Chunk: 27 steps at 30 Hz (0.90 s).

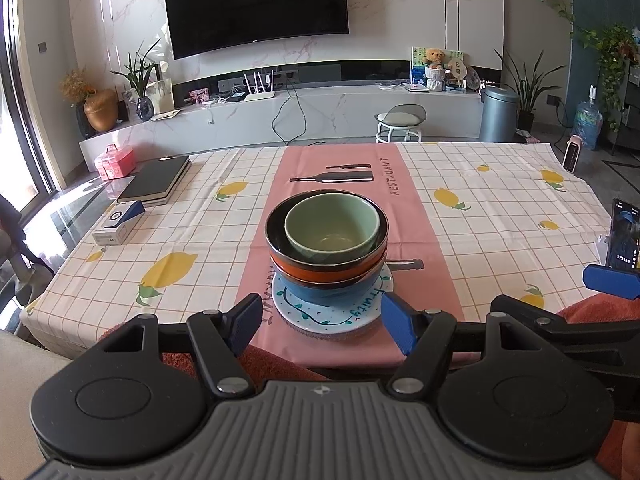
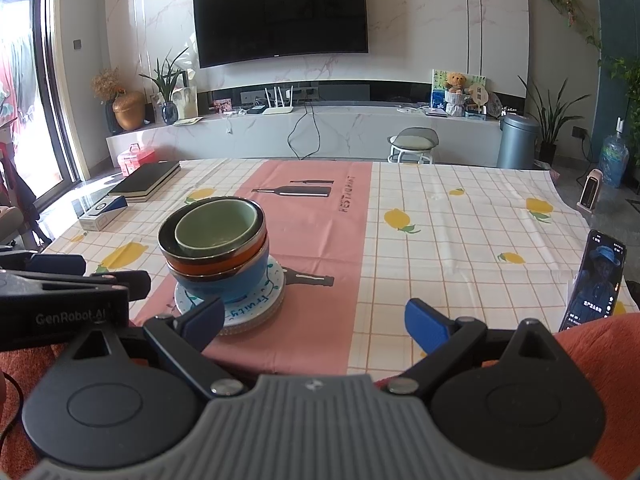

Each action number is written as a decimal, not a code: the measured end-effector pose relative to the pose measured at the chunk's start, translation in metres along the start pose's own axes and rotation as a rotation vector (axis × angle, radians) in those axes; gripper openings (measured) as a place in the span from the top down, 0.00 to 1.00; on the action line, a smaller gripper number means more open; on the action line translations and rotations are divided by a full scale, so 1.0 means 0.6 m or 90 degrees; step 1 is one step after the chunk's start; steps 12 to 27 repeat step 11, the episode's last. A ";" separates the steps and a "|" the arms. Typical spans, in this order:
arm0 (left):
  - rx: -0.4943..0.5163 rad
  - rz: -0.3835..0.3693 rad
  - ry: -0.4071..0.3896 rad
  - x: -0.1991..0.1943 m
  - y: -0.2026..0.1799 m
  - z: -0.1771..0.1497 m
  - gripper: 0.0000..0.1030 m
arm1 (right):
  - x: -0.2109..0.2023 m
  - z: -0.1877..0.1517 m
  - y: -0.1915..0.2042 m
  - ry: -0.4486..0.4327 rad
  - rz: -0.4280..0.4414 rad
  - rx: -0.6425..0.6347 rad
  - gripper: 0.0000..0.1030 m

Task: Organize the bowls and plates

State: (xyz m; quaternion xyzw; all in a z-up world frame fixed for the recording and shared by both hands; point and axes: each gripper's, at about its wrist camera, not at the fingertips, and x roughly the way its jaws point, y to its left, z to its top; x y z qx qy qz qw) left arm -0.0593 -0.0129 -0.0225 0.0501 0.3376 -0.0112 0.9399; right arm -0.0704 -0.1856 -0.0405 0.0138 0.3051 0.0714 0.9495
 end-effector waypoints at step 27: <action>0.000 0.002 -0.004 -0.002 0.002 0.001 0.22 | 0.001 -0.002 0.001 -0.002 0.000 -0.001 0.08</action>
